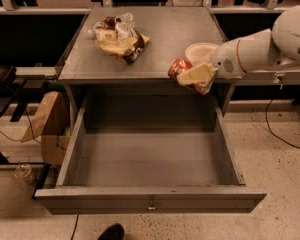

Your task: Place coke can into top drawer

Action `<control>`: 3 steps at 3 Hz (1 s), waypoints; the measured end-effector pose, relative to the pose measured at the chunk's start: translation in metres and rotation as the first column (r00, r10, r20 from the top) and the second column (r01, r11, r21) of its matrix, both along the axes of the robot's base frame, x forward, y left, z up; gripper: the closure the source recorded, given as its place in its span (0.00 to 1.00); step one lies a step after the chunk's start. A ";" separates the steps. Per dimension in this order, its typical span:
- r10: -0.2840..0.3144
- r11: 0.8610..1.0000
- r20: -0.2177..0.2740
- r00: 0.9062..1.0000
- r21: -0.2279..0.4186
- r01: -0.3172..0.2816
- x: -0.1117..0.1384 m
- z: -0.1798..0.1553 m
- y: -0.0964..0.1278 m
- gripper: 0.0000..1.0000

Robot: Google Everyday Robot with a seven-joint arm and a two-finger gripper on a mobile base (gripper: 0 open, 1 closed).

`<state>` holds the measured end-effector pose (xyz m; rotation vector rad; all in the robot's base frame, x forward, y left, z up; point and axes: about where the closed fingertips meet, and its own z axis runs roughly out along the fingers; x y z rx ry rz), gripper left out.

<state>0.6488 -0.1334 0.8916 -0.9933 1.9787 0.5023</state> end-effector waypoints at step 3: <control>0.122 0.990 -0.382 0.916 0.118 -0.083 0.005 -0.189 0.024 1.00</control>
Offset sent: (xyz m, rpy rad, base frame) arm 0.0065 0.0184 -0.2211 0.1243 0.4678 0.1104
